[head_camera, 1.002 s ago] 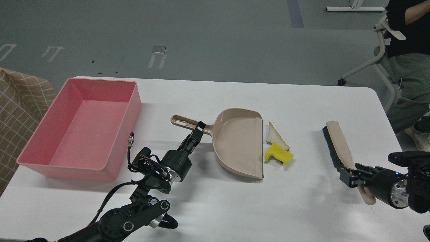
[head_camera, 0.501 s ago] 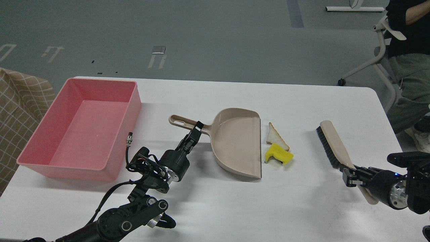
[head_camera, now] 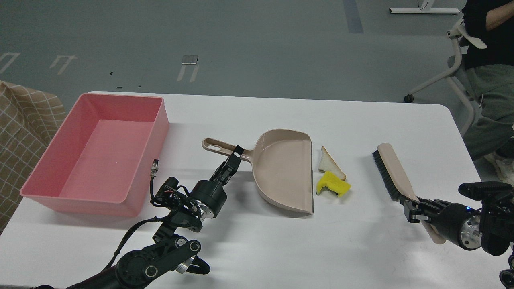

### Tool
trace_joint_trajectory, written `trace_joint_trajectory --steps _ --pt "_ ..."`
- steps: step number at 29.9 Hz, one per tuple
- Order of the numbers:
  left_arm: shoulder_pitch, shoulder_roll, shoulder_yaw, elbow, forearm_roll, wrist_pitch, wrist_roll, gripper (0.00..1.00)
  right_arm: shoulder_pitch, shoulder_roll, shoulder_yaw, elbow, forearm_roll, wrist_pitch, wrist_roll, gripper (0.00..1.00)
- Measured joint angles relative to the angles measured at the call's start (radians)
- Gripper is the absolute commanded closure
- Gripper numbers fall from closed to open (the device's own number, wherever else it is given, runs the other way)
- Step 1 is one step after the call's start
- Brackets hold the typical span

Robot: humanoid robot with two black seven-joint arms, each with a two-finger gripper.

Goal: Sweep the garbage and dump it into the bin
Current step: 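Sweep the brush with the right gripper pushing sponge and scrap into dustpan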

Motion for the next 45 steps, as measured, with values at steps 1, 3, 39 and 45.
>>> trace_joint_trajectory --steps 1,3,39,45 --pt "0.0 0.002 0.003 0.0 0.0 0.0 0.0 0.8 0.001 0.005 0.0 0.0 0.0 0.0 -0.003 0.85" --pt "-0.006 0.007 0.021 0.0 0.0 0.0 0.0 0.8 0.001 0.018 0.001 0.0 0.001 0.0 -0.006 0.85" --pt "-0.058 0.054 0.089 -0.011 -0.001 0.0 0.003 0.79 0.019 0.229 -0.084 0.018 -0.01 0.0 -0.109 0.84" --pt "-0.055 0.05 0.089 -0.012 -0.001 0.0 0.003 0.79 0.058 0.282 -0.119 0.014 -0.011 0.0 -0.126 0.84"
